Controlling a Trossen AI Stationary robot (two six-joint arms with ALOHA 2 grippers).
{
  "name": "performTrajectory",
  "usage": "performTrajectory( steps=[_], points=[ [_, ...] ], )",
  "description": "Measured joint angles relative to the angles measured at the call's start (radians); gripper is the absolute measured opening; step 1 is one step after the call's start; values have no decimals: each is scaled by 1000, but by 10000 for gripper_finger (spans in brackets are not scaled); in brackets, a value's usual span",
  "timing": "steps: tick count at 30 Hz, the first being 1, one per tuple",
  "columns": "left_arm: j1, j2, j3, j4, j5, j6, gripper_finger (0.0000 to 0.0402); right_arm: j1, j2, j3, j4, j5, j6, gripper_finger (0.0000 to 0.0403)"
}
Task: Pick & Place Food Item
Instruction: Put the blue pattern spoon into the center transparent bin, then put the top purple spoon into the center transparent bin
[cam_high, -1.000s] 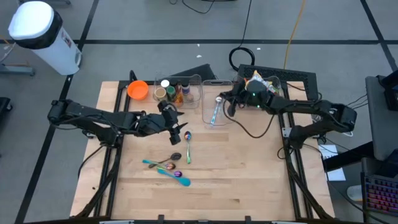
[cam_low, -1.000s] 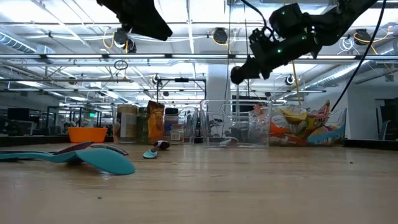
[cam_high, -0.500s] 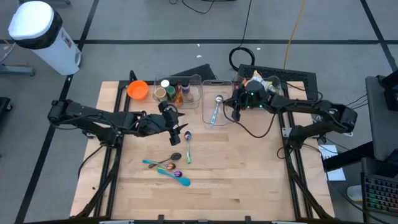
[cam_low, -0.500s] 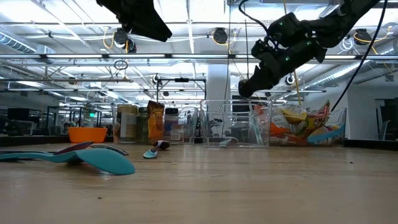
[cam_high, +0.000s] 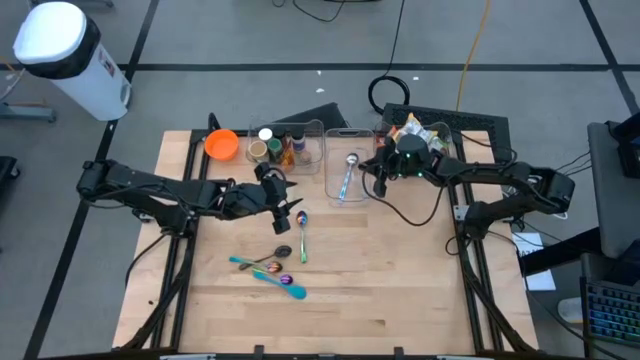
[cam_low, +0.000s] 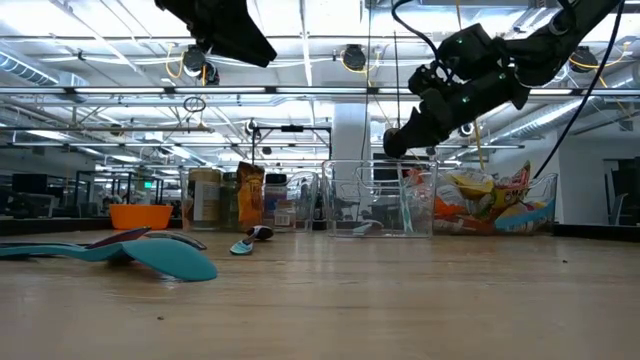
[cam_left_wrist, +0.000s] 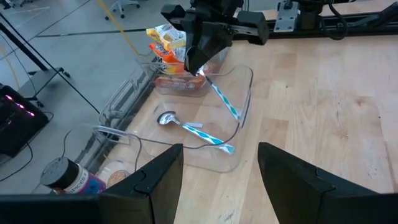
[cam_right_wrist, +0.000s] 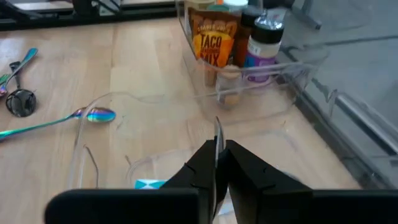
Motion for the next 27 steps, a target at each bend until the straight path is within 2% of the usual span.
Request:
performTrajectory(
  steps=[15,19,27],
  points=[
    [0,0,0,0,-1,-1,212,0,0,-8,15,6,-29,190],
    [0,0,0,0,-1,-1,212,0,0,-8,31,9,-32,219],
    [0,0,0,0,-1,-2,212,0,0,-8,115,88,-68,250]
  ],
)
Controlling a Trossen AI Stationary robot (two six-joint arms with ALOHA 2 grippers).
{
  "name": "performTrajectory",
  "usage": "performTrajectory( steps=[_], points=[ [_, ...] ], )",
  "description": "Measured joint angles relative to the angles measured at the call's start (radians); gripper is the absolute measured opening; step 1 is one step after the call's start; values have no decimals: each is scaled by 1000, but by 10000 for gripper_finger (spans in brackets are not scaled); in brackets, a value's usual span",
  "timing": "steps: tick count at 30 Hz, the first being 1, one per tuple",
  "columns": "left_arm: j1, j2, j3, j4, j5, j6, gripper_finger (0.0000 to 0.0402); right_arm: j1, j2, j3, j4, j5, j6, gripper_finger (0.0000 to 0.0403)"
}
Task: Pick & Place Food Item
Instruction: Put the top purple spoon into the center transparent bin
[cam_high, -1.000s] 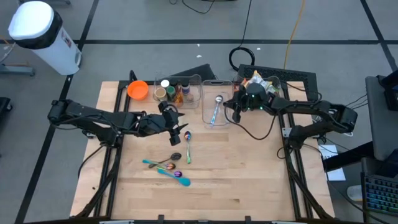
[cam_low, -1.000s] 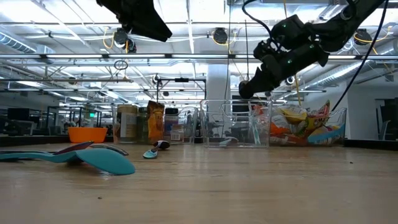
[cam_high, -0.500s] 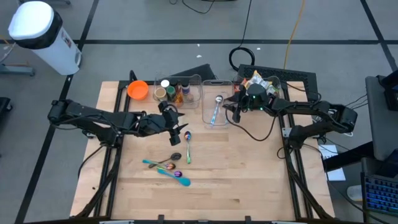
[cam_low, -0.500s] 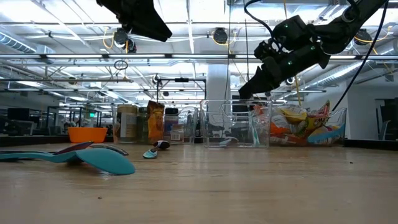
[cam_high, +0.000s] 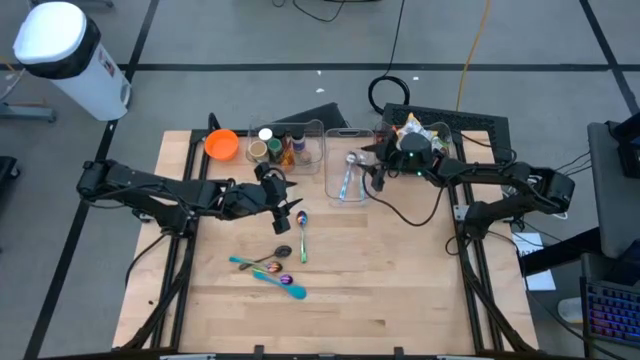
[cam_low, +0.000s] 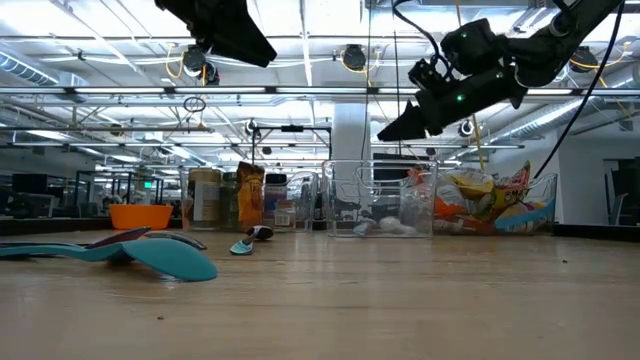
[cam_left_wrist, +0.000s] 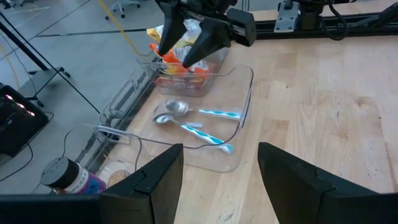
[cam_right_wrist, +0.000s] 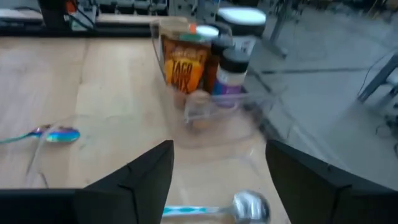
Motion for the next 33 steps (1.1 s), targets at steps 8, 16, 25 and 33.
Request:
performTrajectory(
  steps=[8,16,25,33],
  points=[
    [0,0,0,0,0,-1,212,80,-17,0,106,-9,-19,255],
    [0,0,-1,40,26,3,212,395,-48,0,127,-8,-38,252],
    [-3,0,-1,124,28,-100,212,677,-16,0,126,99,-36,252],
    [-3,0,-1,128,28,-277,212,713,-29,0,127,182,21,251]
  ],
)
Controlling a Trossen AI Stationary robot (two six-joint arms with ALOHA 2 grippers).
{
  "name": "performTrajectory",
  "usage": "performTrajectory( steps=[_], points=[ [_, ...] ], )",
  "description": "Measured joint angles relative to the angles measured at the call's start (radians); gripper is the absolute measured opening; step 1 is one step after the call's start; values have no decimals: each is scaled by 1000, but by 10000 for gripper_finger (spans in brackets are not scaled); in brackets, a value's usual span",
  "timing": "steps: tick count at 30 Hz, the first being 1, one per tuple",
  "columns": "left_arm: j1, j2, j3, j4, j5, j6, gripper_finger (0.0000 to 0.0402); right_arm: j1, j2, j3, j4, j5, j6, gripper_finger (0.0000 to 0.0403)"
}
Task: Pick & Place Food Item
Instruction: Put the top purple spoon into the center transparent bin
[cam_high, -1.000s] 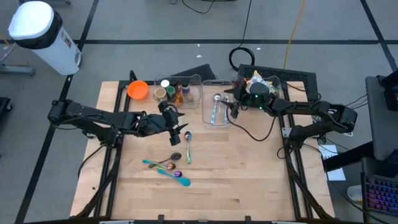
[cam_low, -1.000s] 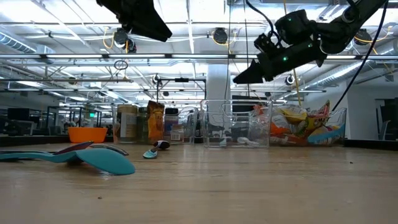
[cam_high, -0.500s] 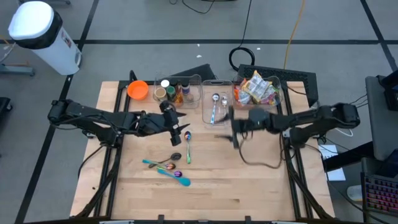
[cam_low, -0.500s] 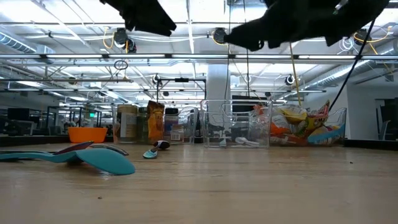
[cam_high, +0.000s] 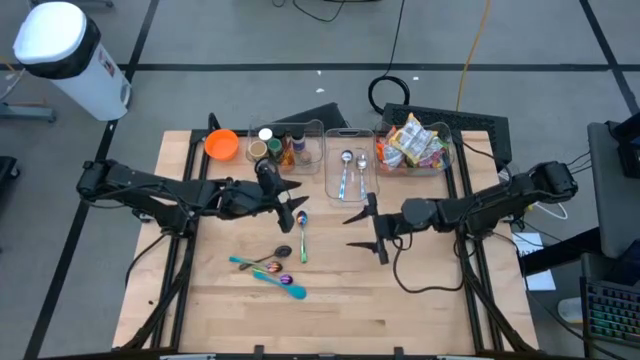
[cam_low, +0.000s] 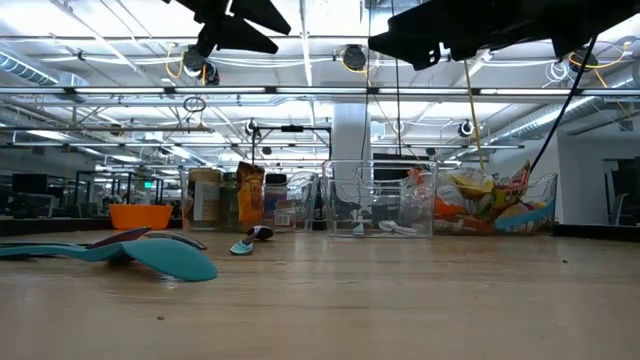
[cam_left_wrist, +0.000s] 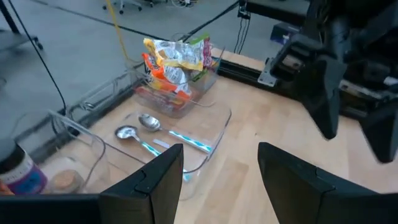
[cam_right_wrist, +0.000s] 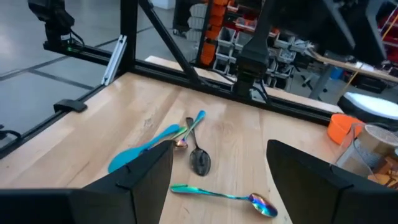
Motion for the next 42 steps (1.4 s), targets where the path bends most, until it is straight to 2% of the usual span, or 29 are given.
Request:
performTrajectory(
  steps=[3,11,14,21,26,32,42],
  points=[
    [-2,0,0,-25,35,-34,212,0,0,0,-1,-1,1,251],
    [-4,55,0,-129,268,-41,212,0,0,0,-8,-2,-1,251],
    [-9,98,0,-149,303,-44,212,0,0,0,-10,-2,-1,251],
    [-32,213,0,-163,313,-48,212,-1,1,0,-16,-2,-2,251],
    [-42,270,0,-214,357,-280,212,-1,1,0,4,-2,-10,251],
    [-38,303,0,-301,358,-542,212,-1,1,0,-19,-2,7,251],
    [-38,312,0,-451,245,-839,211,-1,1,0,-22,-2,21,251]
  ],
)
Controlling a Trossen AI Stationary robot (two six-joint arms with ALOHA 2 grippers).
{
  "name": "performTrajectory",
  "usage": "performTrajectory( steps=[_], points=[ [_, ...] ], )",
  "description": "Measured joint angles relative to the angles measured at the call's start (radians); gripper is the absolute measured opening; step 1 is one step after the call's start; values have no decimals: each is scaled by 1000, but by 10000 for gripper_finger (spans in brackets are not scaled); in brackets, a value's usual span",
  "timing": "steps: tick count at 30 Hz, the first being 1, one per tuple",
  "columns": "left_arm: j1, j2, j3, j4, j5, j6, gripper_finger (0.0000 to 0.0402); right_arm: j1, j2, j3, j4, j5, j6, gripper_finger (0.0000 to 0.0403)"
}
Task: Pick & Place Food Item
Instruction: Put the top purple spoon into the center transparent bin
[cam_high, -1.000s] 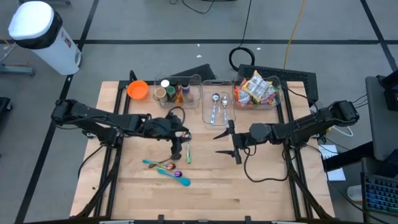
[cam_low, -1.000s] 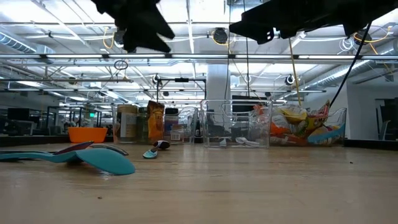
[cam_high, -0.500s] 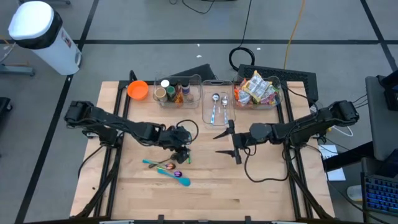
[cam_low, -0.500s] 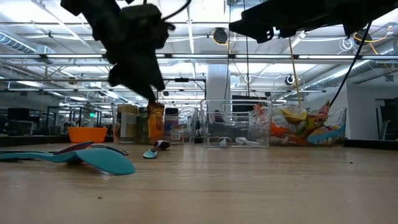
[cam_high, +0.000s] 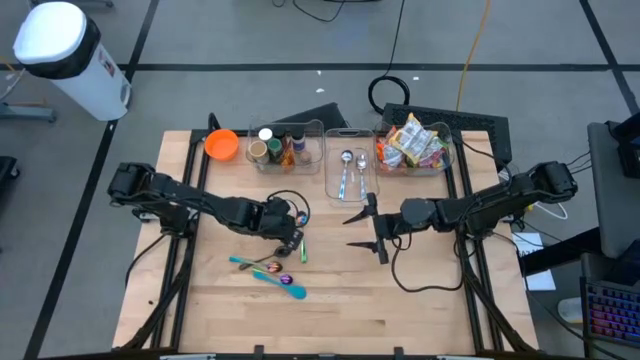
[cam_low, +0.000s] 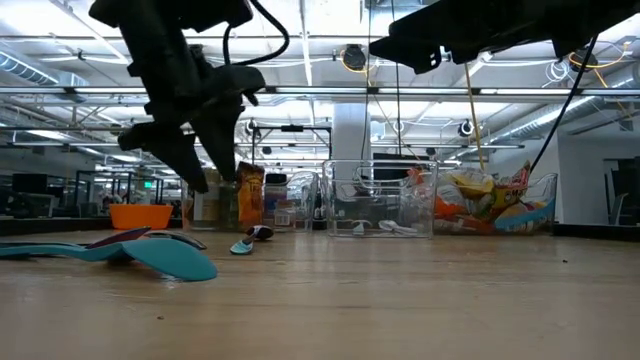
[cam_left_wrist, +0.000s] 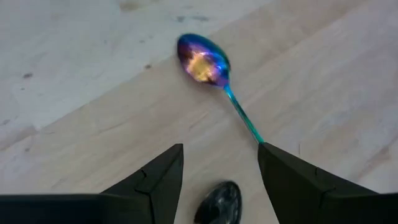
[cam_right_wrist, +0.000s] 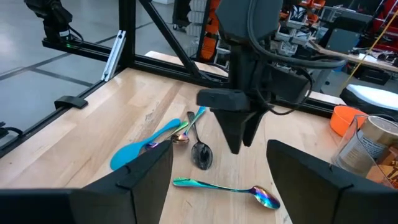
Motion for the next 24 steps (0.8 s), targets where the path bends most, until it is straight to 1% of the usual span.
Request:
performTrajectory(
  steps=[3,8,14,24],
  points=[
    [1,0,0,10,-27,-21,211,0,0,0,0,0,0,251],
    [2,23,0,42,-33,-21,211,0,0,0,2,0,0,251],
    [18,121,0,147,-38,-2,211,0,0,0,15,2,0,251],
    [69,221,1,282,-25,53,211,0,0,0,16,2,0,251]
  ],
)
